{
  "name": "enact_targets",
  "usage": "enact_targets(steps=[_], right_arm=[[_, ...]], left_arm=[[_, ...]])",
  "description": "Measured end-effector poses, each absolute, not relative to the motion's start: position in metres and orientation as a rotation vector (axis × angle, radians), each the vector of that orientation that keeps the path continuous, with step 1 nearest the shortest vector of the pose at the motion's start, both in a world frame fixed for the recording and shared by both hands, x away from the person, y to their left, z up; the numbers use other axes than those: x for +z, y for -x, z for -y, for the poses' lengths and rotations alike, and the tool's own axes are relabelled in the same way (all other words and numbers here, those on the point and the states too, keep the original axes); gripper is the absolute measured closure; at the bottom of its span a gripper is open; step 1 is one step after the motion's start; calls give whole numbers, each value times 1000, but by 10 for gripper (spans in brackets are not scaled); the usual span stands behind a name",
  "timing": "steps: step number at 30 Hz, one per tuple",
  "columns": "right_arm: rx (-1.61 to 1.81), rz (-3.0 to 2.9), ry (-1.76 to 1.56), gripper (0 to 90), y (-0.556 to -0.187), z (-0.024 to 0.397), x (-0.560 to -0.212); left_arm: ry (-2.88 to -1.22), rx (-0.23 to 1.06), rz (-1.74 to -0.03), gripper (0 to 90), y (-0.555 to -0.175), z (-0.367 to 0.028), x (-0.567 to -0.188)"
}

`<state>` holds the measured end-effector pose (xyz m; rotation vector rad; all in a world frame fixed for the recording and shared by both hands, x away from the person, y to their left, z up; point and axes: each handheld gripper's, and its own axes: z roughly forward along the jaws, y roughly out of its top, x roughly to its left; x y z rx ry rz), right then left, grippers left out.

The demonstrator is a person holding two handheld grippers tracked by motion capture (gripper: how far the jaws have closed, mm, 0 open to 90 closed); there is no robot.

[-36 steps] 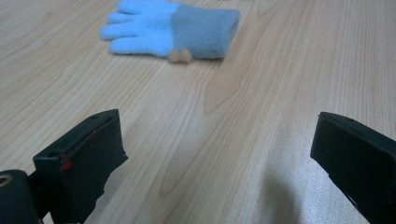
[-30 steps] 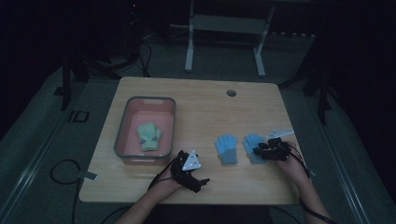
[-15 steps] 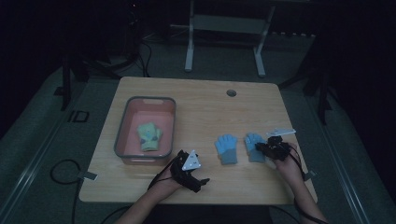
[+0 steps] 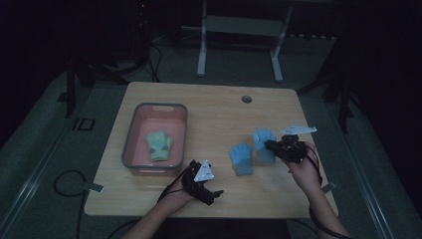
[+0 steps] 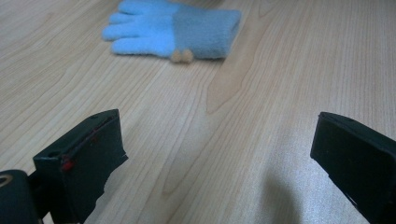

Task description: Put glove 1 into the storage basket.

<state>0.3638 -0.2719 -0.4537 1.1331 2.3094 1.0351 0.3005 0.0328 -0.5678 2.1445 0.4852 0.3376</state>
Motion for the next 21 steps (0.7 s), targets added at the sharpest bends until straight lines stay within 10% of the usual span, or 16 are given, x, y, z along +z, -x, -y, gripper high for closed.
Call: enact_targets(steps=[21], right_arm=[[955,-2500,-1122,815,-373,218,-512]], left_arm=[[-2119,324,-487,27,-300,-33,-567]])
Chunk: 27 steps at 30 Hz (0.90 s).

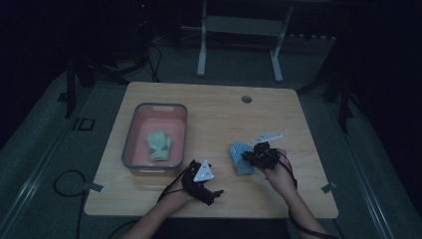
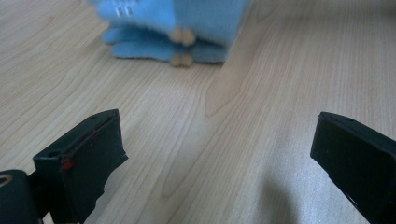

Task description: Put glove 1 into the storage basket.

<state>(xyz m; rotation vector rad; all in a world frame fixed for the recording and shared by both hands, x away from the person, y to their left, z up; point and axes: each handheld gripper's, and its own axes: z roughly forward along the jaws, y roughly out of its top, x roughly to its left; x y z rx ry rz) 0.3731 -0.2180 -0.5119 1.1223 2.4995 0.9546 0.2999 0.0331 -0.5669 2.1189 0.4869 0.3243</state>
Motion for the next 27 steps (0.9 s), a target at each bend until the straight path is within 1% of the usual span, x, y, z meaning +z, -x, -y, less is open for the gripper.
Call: enact_targets(steps=[6,10,13,16,18,19,20,23,27], right_arm=[[915,-2537,-1145,794,-379,220,-530],[913,-2549,-1143,770,-381,220,-534],[934,-2538,-1130,690,-379,222,-528],[964,-2523,-1111,574,-377,225,-520],[984,-2514,-1113,517,-377,228,-515],[993,-2510,-1117,495,-378,231,-514],[996,-2507,-1120,494,-378,233,-512],[1016,-2501,-1129,464,-379,239,-509],[1073,-2492,-1145,367,-380,247,-507]], left_arm=[[-2107,331,-480,27,-299,-32,-565],[-2089,348,-481,27,-299,-31,-563],[-2061,343,-490,38,-300,-32,-561],[-2086,332,-499,44,-301,-30,-560],[-2103,338,-499,44,-301,-27,-559],[-2105,329,-495,43,-301,-26,-559],[-2101,312,-486,43,-301,-25,-559],[-2109,316,-486,43,-302,-22,-558],[-2117,294,-495,43,-302,-21,-559]])
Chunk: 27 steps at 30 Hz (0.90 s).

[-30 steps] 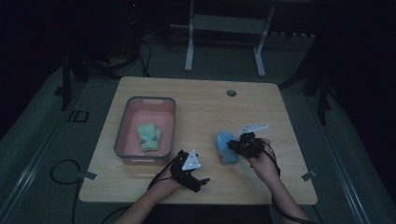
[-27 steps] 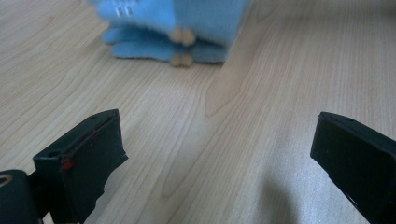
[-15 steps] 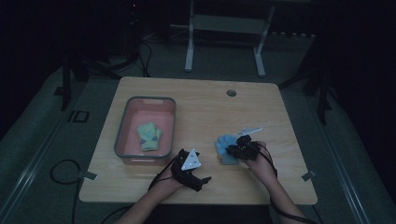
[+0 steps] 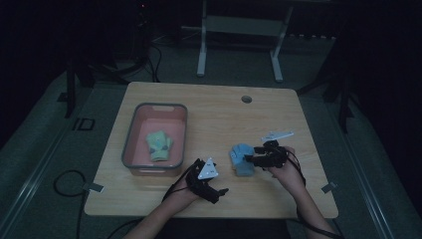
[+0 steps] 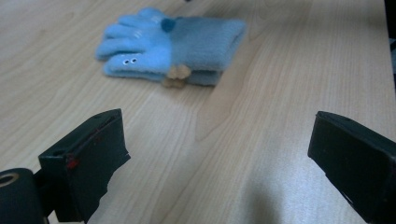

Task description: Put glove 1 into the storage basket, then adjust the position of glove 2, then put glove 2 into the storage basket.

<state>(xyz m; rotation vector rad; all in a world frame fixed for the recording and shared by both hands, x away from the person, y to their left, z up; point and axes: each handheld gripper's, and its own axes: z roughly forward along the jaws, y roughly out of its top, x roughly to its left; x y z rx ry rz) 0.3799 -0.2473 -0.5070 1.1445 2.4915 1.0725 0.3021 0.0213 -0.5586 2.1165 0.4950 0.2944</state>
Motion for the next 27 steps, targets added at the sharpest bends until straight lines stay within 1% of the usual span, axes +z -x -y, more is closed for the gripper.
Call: enact_targets(steps=[1,3,7,11,15,16,18,19,23,26,27], right_arm=[[1084,-2489,-1153,354,-380,249,-507],[1095,-2496,-1141,293,-380,251,-506],[1142,-2492,-1151,265,-379,256,-504],[1194,-2490,-1139,200,-378,259,-500],[1240,-2503,-1126,182,-377,261,-498],[1236,-2508,-1115,185,-377,260,-498],[1197,-2502,-1094,329,-376,260,-498],[1185,-2502,-1092,337,-376,260,-497],[1189,-2478,-1082,426,-377,260,-493],[1193,-2479,-1080,436,-377,262,-491],[1196,-2477,-1083,457,-378,263,-490]], left_arm=[[-2120,294,-494,43,-302,-22,-559],[-2121,284,-494,43,-302,-22,-559],[-2117,269,-495,47,-301,-21,-559],[-2127,270,-479,49,-301,-18,-559],[-2135,256,-461,55,-300,-15,-559],[-2140,259,-451,55,-300,-15,-560],[-2144,251,-452,55,-300,-14,-561],[-2144,246,-453,55,-300,-14,-562],[-2136,266,-444,56,-297,-14,-560],[-2130,258,-444,61,-298,-14,-558],[-2140,256,-443,64,-299,-13,-558]])
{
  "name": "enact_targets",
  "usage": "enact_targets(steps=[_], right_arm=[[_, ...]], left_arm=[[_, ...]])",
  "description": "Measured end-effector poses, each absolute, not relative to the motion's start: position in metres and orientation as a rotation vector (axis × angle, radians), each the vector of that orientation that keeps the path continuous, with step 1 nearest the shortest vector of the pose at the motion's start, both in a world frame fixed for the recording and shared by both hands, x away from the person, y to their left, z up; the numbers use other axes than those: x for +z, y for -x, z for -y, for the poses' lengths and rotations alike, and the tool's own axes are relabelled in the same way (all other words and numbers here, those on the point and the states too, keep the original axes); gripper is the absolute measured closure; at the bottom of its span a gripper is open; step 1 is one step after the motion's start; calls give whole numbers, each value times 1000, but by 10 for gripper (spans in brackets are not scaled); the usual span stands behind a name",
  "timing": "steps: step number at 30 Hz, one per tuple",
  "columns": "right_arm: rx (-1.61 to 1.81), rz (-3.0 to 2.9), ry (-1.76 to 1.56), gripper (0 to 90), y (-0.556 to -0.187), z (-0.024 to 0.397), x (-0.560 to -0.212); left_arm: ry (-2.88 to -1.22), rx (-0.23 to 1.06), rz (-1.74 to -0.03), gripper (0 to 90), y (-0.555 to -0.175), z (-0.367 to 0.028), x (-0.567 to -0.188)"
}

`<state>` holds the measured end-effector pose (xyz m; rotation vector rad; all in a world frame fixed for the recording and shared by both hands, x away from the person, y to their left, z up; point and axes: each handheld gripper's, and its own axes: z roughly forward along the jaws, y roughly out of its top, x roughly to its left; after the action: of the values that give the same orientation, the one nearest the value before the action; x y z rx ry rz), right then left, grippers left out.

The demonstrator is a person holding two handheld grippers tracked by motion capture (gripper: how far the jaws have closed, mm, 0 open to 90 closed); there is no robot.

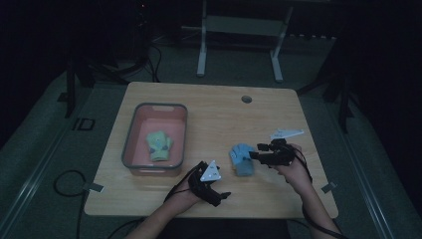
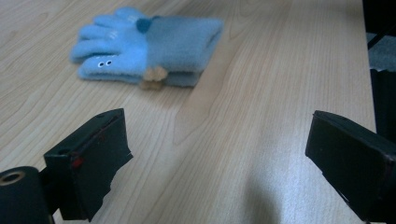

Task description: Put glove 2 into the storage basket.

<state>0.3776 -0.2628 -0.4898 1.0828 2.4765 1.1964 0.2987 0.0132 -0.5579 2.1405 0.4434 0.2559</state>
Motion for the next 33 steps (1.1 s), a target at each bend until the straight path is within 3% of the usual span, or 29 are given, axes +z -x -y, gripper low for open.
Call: enact_targets(steps=[4,10,16,21,27,33], right_arm=[[1185,-2473,-1109,490,-382,266,-488],[1191,-2485,-1122,440,-389,266,-490],[1126,-2525,-1159,459,-408,259,-499],[1076,-2526,-1170,383,-420,253,-509],[1016,-2522,-1219,362,-428,247,-524],[957,-2541,-1243,339,-434,245,-539]], left_arm=[[-2157,250,-416,66,-298,-10,-558],[-2161,297,-327,106,-302,-1,-550],[-2182,290,-244,183,-319,25,-545],[-2179,364,-195,214,-333,41,-542],[-2232,367,-154,267,-347,57,-549],[-2336,368,-167,378,-358,66,-560]])
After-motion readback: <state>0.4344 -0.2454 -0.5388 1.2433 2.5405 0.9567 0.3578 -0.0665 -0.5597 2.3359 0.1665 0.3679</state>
